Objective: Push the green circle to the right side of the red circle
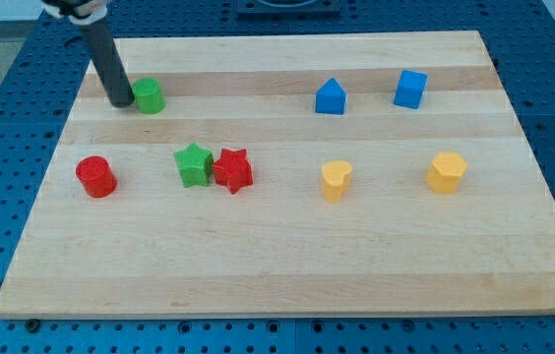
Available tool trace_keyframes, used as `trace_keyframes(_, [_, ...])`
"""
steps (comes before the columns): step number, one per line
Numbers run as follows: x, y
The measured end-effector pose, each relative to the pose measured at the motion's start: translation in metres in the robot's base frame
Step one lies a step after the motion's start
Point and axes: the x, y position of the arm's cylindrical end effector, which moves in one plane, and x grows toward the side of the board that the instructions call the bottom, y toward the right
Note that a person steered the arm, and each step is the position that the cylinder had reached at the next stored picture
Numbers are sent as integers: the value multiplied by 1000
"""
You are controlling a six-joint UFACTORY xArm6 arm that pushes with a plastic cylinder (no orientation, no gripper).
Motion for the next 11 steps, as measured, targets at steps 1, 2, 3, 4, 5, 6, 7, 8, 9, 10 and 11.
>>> trace_keyframes(1, [-8,-7])
trace_keyframes(2, [-28,-12])
trace_keyframes(3, [-45,-12])
trace_keyframes(4, [-50,11])
trace_keyframes(5, [-21,30])
trace_keyframes(6, [22,35])
trace_keyframes(7, [27,36])
trace_keyframes(8, [3,41])
trace_keyframes(9, [-15,65])
trace_keyframes(10, [-2,93])
trace_keyframes(11, [31,92])
